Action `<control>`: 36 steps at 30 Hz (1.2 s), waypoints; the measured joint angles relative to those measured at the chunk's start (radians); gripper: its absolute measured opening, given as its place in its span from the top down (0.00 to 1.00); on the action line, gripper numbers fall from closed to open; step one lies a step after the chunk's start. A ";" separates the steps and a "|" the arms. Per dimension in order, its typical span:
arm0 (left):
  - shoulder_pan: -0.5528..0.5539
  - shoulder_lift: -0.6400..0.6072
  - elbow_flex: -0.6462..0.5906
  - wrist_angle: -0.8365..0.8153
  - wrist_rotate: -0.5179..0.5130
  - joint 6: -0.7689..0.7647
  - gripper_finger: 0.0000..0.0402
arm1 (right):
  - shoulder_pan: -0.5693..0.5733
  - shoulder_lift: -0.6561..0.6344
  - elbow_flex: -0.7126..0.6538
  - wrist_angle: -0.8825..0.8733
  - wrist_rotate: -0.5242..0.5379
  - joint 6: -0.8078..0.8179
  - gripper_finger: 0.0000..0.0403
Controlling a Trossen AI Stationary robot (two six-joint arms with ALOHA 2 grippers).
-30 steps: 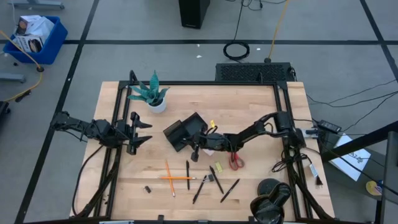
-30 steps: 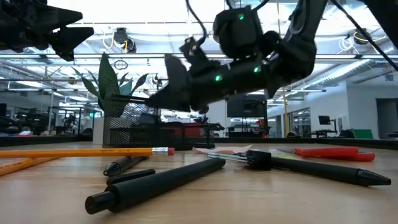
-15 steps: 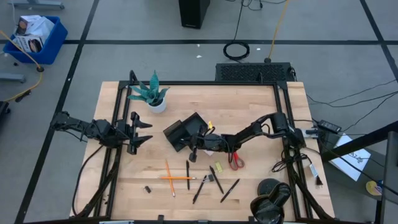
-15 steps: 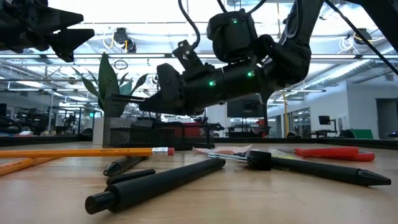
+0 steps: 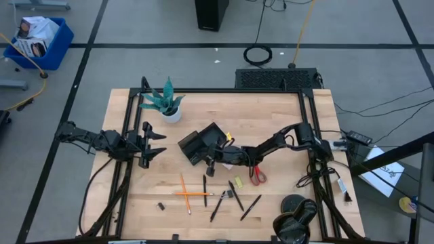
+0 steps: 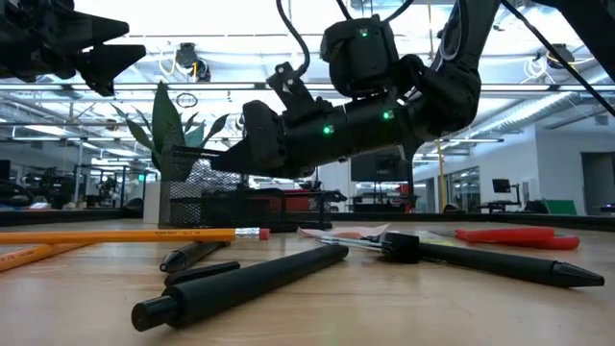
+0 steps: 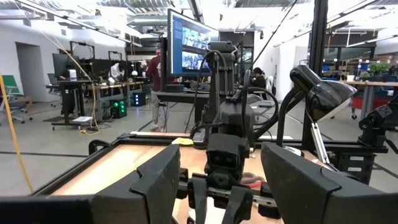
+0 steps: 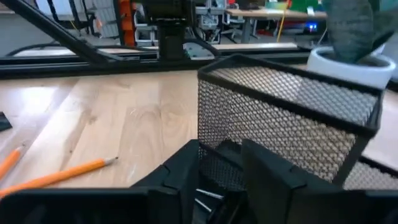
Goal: Pick and place office supplies into organizer
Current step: Put the black binder clip into the black desk organizer
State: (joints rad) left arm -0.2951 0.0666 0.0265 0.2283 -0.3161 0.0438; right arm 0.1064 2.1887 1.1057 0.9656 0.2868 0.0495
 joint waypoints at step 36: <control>-0.017 0.009 0.002 -0.234 0.490 -0.281 0.43 | 0.144 -0.060 -0.001 -0.073 -0.028 -0.117 0.68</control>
State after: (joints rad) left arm -0.3120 0.0757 0.0281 -0.0054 0.1735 -0.2371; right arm 0.2504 2.1292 1.1049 0.8926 0.2592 -0.0674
